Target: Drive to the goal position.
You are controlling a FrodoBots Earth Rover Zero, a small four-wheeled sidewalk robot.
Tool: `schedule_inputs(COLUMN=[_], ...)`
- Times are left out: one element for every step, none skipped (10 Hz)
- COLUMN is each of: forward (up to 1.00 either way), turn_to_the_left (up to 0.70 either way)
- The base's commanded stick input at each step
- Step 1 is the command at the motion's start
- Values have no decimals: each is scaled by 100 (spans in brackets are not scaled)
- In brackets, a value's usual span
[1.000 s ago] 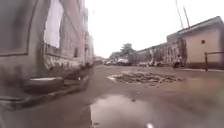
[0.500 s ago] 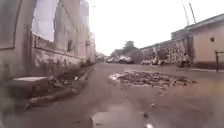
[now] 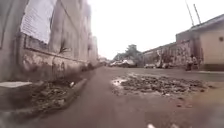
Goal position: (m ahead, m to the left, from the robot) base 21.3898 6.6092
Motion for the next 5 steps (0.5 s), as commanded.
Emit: schedule_inputs(forward=[100, 100, 100, 100, 100], turn_to_the_left=[0, 0, 28, 40, 40])
